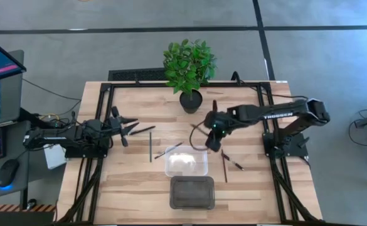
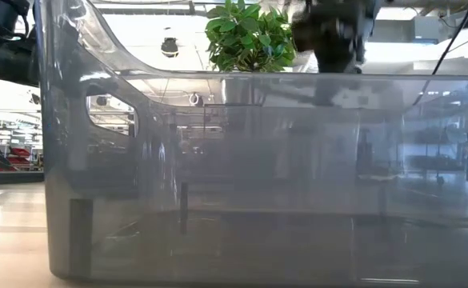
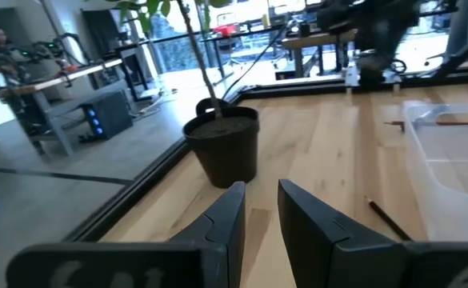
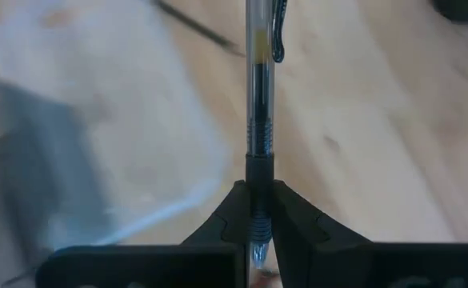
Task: Sort pens & pencils
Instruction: Put the top right black ballpen into the transparent bin
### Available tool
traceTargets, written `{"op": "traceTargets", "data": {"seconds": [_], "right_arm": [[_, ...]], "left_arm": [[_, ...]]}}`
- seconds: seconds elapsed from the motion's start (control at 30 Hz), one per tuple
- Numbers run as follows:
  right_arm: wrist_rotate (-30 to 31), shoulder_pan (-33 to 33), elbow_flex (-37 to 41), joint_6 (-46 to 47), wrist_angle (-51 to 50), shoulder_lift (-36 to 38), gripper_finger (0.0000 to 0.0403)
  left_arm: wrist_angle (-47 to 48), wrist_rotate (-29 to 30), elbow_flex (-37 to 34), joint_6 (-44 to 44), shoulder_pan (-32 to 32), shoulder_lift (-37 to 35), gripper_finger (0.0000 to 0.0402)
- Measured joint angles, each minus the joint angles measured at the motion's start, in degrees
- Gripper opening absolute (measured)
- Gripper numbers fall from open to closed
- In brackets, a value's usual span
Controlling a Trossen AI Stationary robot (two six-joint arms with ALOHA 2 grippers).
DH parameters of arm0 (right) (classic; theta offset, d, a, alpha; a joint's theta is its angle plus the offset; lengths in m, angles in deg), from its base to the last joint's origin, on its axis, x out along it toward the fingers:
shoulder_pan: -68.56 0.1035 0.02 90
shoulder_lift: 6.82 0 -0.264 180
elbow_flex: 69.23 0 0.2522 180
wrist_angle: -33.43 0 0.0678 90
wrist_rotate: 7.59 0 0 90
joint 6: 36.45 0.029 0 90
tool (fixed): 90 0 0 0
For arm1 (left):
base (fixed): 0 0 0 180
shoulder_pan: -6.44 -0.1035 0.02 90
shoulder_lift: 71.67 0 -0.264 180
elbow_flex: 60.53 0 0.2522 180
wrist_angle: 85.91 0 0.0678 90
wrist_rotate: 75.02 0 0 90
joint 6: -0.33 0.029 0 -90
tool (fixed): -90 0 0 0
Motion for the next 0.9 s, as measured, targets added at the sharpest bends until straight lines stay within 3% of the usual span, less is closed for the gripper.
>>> {"op": "traceTargets", "data": {"seconds": [0.33,0.67,0.9], "right_arm": [[0.0,9.3,-1.1,-0.6,7.2,-1.2,0.0053],[-2.1,7.7,-1.0,-3.5,12.8,-12.6,0.0053],[-7.1,7.5,-1.0,-4.6,14.3,-16.1,0.0053]], "left_arm": [[0.0,0.7,0.0,0.0,0.0,0.0,0.0068],[0.6,0.6,0.1,0.0,0.0,0.3,0.0068],[0.7,0.7,0.1,0.0,0.0,0.9,0.0068]]}}
